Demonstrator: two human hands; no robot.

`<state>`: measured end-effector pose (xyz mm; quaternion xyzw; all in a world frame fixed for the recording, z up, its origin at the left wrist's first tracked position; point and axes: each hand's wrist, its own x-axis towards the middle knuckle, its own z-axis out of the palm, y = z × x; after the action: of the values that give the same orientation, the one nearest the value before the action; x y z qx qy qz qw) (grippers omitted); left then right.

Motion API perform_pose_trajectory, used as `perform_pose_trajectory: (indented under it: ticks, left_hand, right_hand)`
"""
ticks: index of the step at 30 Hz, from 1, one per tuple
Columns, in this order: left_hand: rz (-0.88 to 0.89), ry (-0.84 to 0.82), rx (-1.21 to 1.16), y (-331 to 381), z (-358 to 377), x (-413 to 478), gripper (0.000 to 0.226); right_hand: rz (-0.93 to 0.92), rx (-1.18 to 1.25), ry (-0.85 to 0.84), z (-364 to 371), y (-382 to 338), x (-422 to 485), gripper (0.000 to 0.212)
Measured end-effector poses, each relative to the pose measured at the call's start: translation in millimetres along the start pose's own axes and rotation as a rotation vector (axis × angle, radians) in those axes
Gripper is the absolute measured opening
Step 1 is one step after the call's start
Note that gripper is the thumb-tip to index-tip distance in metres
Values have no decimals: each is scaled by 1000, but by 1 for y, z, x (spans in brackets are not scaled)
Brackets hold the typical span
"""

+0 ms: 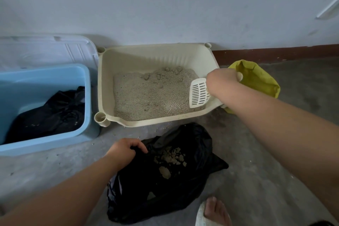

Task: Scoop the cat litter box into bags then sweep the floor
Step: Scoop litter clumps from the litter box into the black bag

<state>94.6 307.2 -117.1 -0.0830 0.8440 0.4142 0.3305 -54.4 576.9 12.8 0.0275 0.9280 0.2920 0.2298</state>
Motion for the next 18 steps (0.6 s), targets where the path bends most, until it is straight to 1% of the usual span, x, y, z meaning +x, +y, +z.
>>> perform_pose_trajectory:
  ticks: [3, 7, 9, 12, 14, 16, 18]
  left_hand:
    - [-20, -11, -15, 1, 0, -1, 58]
    - [-36, 3, -66, -1, 3, 0, 53]
    - [-38, -1, -92, -2, 4, 0, 48]
    - [-43, -34, -123, -3, 1, 0, 46]
    - [-28, -52, -110, -3, -3, 0, 42]
    - [-14, -50, -40, -5, -5, 2, 37]
    - [-24, -32, 51, -6, -5, 5, 27]
  right_hand:
    - [-90, -77, 58, 7, -8, 11, 30]
    - [-176, -86, 140, 5, 3, 18, 29]
    - [-198, -96, 152, 6, 10, 24, 30]
    - [-242, -21, 124, 12, 14, 37, 37]
    - [-279, 38, 71, 18, 10, 43, 37]
    - [-297, 74, 53, 26, 6, 49, 34]
    - [-314, 90, 48, 30, 8, 51, 34]
